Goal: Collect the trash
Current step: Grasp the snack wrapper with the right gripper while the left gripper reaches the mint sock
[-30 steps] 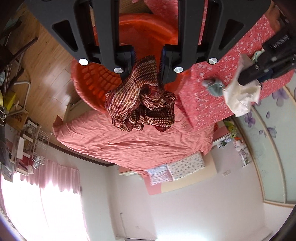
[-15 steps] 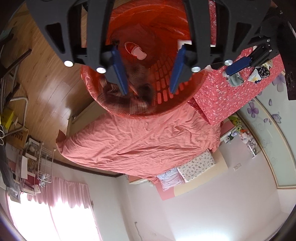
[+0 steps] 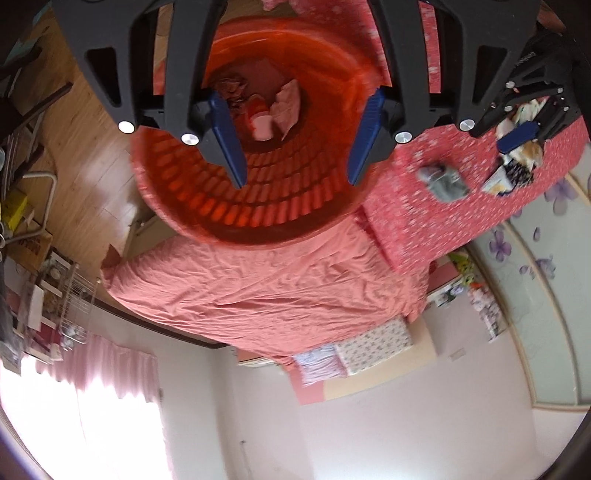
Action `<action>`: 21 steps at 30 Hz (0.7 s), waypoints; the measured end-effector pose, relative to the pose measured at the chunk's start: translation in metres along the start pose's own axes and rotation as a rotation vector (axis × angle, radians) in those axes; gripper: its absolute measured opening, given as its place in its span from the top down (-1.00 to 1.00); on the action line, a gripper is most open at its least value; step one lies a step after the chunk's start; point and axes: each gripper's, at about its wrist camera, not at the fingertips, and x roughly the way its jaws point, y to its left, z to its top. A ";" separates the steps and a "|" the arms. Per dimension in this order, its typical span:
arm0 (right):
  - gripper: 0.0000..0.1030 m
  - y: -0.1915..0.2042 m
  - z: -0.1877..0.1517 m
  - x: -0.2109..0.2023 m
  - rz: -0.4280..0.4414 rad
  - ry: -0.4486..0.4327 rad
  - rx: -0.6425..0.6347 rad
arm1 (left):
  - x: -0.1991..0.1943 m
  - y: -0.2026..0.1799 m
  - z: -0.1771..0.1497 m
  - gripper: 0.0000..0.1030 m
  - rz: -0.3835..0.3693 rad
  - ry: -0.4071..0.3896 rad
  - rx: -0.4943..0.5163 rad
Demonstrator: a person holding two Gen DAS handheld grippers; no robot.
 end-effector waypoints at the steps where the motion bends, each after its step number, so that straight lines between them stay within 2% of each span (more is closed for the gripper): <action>1: -0.10 0.009 -0.002 0.001 0.011 0.009 -0.014 | -0.006 0.011 -0.004 -0.31 0.016 -0.003 -0.014; 6: -0.10 0.059 -0.014 0.010 0.076 0.056 -0.096 | -0.031 0.073 -0.025 -0.34 0.104 -0.010 -0.103; 15: -0.10 0.176 -0.044 0.035 0.217 0.156 -0.269 | -0.060 0.190 -0.069 -0.34 0.277 0.014 -0.289; 21: -0.10 0.236 -0.052 0.056 0.261 0.189 -0.365 | -0.076 0.237 -0.088 -0.34 0.336 0.023 -0.348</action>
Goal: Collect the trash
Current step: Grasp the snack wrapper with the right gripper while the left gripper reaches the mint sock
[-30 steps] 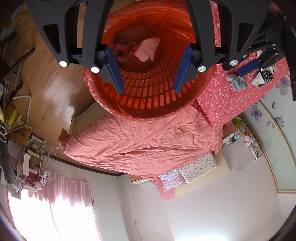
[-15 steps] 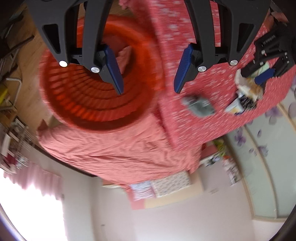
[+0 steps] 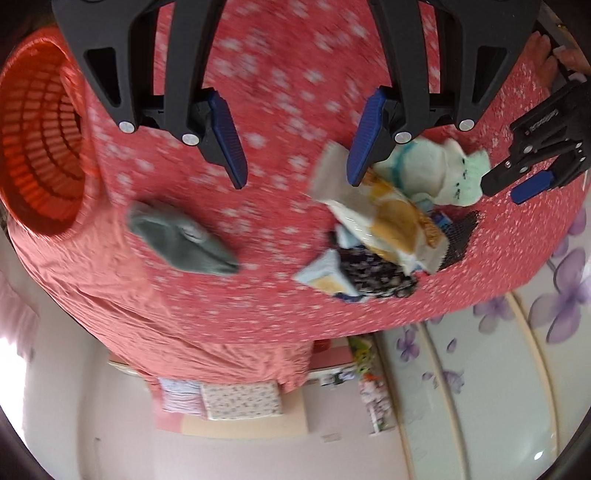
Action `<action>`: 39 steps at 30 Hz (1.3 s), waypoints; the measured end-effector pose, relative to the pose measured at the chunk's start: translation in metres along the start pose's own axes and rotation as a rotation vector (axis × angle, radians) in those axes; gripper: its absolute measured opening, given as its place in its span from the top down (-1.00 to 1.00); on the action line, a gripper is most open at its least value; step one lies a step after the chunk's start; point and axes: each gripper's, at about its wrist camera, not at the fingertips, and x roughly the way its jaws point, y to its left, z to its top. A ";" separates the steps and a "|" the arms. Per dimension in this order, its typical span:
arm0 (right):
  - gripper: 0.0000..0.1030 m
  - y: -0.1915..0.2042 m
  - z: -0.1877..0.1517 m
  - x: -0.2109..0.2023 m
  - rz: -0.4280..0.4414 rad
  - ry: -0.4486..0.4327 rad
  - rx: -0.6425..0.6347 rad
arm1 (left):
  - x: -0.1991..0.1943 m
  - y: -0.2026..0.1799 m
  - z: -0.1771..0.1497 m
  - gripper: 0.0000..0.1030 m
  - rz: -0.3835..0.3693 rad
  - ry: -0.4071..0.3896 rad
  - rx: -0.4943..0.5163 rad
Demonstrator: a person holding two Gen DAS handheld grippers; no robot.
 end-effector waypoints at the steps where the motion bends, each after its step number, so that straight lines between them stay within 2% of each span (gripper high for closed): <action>1: -0.10 0.008 0.005 0.005 0.001 0.001 -0.017 | -0.002 0.005 0.000 -0.34 0.006 -0.001 -0.004; 4: -0.11 0.024 0.013 0.010 0.007 -0.013 -0.071 | -0.004 0.019 -0.003 -0.34 0.019 -0.003 -0.016; 6: -0.24 0.033 0.018 0.016 0.005 -0.008 -0.108 | -0.004 0.024 -0.004 -0.34 0.022 -0.002 -0.026; 7: -0.31 0.038 0.019 0.020 0.002 -0.001 -0.131 | -0.004 0.027 -0.004 -0.34 0.023 -0.001 -0.031; 10: -0.31 0.045 0.017 0.034 -0.015 0.045 -0.181 | -0.003 0.031 -0.004 -0.34 0.019 0.003 -0.041; 11: -0.21 0.046 0.015 0.038 -0.014 0.063 -0.188 | -0.002 0.030 -0.003 -0.34 0.014 0.005 -0.043; 12: 0.04 0.045 0.013 0.039 -0.009 0.072 -0.191 | -0.002 0.030 -0.004 -0.34 0.006 0.006 -0.044; 17: 0.57 0.041 0.006 0.025 0.027 0.064 -0.171 | 0.004 0.018 -0.001 -0.33 -0.049 0.020 -0.038; 20: 0.68 0.036 0.001 0.015 0.046 0.060 -0.146 | 0.015 0.006 0.001 -0.32 -0.080 0.049 -0.036; 21: 0.71 0.035 0.000 0.012 0.044 0.057 -0.138 | 0.019 0.001 0.001 -0.26 -0.086 0.059 -0.033; 25: 0.71 0.020 -0.008 -0.002 0.034 0.035 -0.080 | 0.035 -0.012 0.003 0.04 -0.096 0.088 -0.018; 27: 0.71 0.013 -0.011 -0.007 0.007 0.018 -0.055 | 0.042 -0.016 0.003 0.53 -0.098 0.106 -0.013; 29: 0.71 0.003 -0.013 -0.007 -0.040 0.011 -0.029 | 0.044 -0.018 0.001 0.75 -0.087 0.104 -0.009; 31: 0.71 -0.004 -0.015 -0.004 -0.057 0.024 -0.009 | 0.042 -0.018 -0.002 0.87 -0.089 0.103 -0.005; 35: 0.64 -0.011 -0.019 0.006 -0.035 0.060 0.023 | 0.032 -0.009 -0.011 0.90 -0.099 0.101 0.001; 38: 0.47 -0.011 -0.017 0.011 -0.027 0.070 0.032 | 0.031 -0.002 -0.011 0.77 -0.115 0.107 -0.030; 39: 0.43 -0.010 -0.017 0.012 -0.026 0.074 0.030 | 0.032 -0.001 -0.010 0.58 -0.121 0.109 -0.044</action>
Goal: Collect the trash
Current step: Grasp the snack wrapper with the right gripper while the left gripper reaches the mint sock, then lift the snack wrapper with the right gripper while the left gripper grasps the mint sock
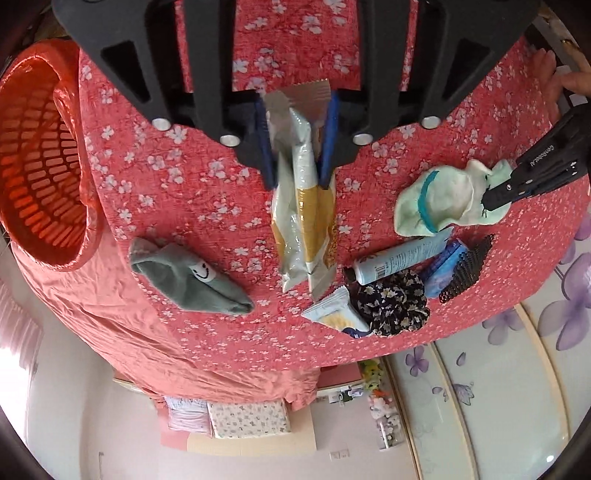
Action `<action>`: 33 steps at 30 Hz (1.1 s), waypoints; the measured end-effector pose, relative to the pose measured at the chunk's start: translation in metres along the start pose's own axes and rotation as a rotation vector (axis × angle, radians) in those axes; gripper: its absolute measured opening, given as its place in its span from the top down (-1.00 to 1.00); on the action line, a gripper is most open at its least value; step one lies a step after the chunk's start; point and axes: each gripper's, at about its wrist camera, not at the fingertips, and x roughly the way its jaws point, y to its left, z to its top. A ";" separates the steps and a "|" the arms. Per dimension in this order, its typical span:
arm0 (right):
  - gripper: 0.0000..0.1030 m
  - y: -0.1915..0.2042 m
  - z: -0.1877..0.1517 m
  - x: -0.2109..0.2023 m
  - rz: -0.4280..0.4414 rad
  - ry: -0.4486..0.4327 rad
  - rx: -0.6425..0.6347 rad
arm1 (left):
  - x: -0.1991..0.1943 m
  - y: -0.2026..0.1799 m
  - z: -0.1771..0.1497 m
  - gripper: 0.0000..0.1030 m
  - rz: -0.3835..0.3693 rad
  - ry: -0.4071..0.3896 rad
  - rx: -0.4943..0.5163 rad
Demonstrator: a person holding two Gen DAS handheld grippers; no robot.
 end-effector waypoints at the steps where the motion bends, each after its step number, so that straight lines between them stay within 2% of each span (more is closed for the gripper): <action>1: 0.38 0.001 0.001 0.003 0.002 0.006 0.000 | 0.001 0.000 0.001 0.48 -0.013 0.003 -0.013; 2: 0.33 -0.001 0.001 0.003 0.004 0.011 0.001 | 0.002 0.000 0.002 0.34 -0.023 0.005 -0.025; 5: 0.31 -0.003 0.000 0.008 0.007 0.027 0.009 | 0.005 -0.006 0.007 0.34 -0.045 0.011 -0.027; 8: 0.35 -0.003 -0.003 0.008 0.009 0.026 0.007 | 0.004 -0.018 0.008 0.87 -0.023 0.000 0.010; 12: 0.54 -0.008 -0.006 0.004 0.007 0.016 0.023 | -0.009 -0.031 0.014 0.90 -0.063 -0.054 0.021; 15: 0.55 -0.015 -0.009 0.001 -0.002 0.009 0.041 | -0.016 -0.046 0.018 0.90 -0.097 -0.082 0.049; 19: 0.55 -0.019 -0.011 0.002 0.003 0.009 0.053 | -0.004 -0.065 0.019 0.79 -0.092 -0.055 0.094; 21: 0.54 -0.018 -0.011 0.002 0.000 0.005 0.048 | 0.003 -0.071 0.012 0.57 -0.080 -0.045 0.111; 23: 0.54 -0.016 -0.012 0.002 -0.010 -0.005 0.034 | 0.009 -0.076 0.009 0.48 -0.067 -0.030 0.125; 27: 0.54 -0.018 -0.014 0.001 0.001 -0.013 0.036 | 0.020 -0.083 0.005 0.45 -0.047 -0.007 0.139; 33: 0.52 -0.021 -0.014 0.000 0.012 -0.012 0.044 | 0.021 -0.080 0.005 0.44 -0.058 -0.006 0.119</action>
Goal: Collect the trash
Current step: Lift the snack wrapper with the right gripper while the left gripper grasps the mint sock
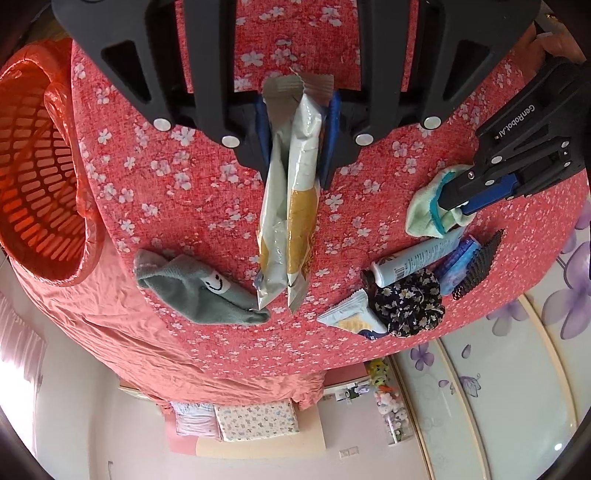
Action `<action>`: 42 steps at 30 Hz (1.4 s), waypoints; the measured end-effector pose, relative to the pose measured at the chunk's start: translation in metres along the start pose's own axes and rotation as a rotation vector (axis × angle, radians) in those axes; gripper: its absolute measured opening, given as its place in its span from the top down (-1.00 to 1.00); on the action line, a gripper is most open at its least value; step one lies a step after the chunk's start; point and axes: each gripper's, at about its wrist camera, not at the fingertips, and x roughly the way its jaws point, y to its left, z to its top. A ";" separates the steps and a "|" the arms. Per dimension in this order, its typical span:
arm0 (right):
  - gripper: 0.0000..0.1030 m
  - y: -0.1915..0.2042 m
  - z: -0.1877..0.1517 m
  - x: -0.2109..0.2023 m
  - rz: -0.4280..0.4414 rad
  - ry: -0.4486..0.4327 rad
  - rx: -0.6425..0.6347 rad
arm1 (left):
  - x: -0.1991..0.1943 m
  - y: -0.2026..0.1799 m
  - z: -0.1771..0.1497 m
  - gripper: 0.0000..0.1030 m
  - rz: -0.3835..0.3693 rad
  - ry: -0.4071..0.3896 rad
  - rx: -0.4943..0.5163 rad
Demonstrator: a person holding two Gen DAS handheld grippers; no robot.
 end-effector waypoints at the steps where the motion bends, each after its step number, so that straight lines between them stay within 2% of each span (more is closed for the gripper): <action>1: 0.52 0.000 0.000 0.000 0.002 0.000 0.002 | 0.000 0.001 0.000 0.44 -0.002 -0.001 -0.004; 2: 0.52 -0.001 0.000 0.000 0.003 0.000 0.002 | -0.001 0.001 0.000 0.42 -0.001 -0.001 -0.006; 4: 0.52 -0.002 -0.001 0.000 0.006 0.000 0.003 | -0.003 0.002 -0.001 0.18 -0.004 -0.001 -0.007; 6: 0.52 -0.002 -0.001 0.000 0.007 0.000 0.004 | -0.013 0.007 -0.003 -0.22 -0.015 -0.014 -0.027; 9: 0.51 -0.003 -0.001 0.000 0.007 0.000 0.003 | -0.029 0.011 -0.003 -0.27 -0.020 -0.051 -0.038; 12: 0.51 -0.003 -0.001 0.000 0.009 0.000 0.005 | -0.039 0.017 -0.002 -0.30 0.012 -0.066 -0.042; 17: 0.51 -0.001 -0.001 -0.001 0.009 0.000 0.006 | -0.024 0.033 0.002 -0.31 0.072 0.003 -0.066; 19: 0.51 -0.002 -0.001 -0.001 0.010 0.000 0.006 | -0.014 0.037 0.000 -0.27 0.093 0.038 -0.068; 21: 0.51 -0.001 -0.001 -0.001 0.010 0.000 0.006 | -0.010 0.037 -0.002 -0.05 0.114 0.036 -0.066; 24: 0.51 -0.001 -0.001 -0.001 0.010 0.000 0.006 | -0.010 0.035 -0.002 0.26 0.102 0.030 -0.063; 26: 0.51 -0.001 -0.001 -0.001 0.010 0.000 0.006 | -0.009 0.036 -0.002 0.33 0.110 0.021 -0.063; 40: 0.50 0.000 0.000 -0.001 0.013 0.000 0.008 | -0.010 0.041 -0.005 0.37 0.098 0.005 -0.083; 42: 0.51 0.001 0.000 -0.001 0.008 0.000 0.003 | -0.011 0.044 -0.006 0.56 0.098 0.003 -0.092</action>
